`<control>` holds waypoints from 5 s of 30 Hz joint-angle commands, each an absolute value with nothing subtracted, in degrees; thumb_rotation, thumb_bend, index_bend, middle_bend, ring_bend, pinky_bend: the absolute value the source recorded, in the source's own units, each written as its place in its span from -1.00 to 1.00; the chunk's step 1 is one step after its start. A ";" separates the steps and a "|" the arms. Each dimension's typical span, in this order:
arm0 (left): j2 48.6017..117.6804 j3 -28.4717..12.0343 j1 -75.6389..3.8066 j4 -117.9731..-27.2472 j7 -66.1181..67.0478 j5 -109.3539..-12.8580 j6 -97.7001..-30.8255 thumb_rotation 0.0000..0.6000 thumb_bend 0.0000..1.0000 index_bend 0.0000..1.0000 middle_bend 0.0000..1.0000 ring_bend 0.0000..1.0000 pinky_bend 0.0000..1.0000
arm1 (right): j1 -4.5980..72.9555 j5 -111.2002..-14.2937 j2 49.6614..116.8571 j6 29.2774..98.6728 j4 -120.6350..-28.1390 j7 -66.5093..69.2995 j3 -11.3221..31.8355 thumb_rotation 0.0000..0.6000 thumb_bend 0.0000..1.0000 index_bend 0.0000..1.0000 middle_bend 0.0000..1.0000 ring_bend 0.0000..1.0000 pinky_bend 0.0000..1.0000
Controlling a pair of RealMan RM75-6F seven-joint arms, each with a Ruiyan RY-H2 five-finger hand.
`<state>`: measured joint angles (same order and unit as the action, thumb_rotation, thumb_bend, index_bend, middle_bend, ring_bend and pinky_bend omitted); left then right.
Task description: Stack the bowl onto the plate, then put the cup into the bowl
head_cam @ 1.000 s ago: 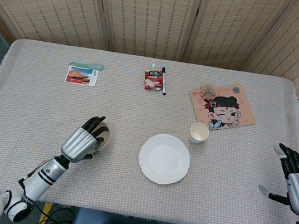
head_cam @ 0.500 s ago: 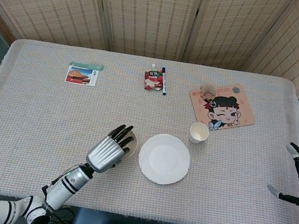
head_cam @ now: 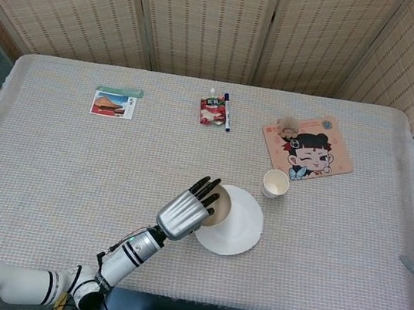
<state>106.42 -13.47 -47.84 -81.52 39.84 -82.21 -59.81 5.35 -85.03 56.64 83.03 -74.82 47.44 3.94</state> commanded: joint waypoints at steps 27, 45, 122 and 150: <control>121.12 -14.49 -54.71 -65.90 36.05 -80.29 -59.02 1.00 -0.55 0.44 -0.35 -1.00 -0.70 | 1.61 -77.52 58.87 75.76 -59.22 68.95 8.53 1.00 -0.87 -1.00 -1.00 -1.00 -1.00; 127.33 -14.42 -58.63 -53.44 27.41 -81.81 -56.91 1.00 -0.55 0.44 -0.35 -1.00 -0.70 | 0.73 -79.04 59.24 75.93 -56.56 72.98 8.55 1.00 -0.87 -1.00 -1.00 -1.00 -1.00; 69.19 2.42 -13.62 -93.00 4.74 -80.12 -97.19 1.00 -0.56 -1.00 -0.77 -1.00 -0.69 | 5.90 -88.19 54.04 75.87 -87.61 26.59 5.08 1.00 -0.86 -1.00 -1.00 -1.00 -1.00; 69.41 -3.36 -4.74 -80.92 -8.52 -80.23 -97.90 1.00 -0.56 -1.00 -0.77 -1.00 -0.70 | 50.71 -60.01 65.95 24.62 -82.10 -1.26 11.01 1.00 -0.84 -0.71 -1.00 -1.00 -1.00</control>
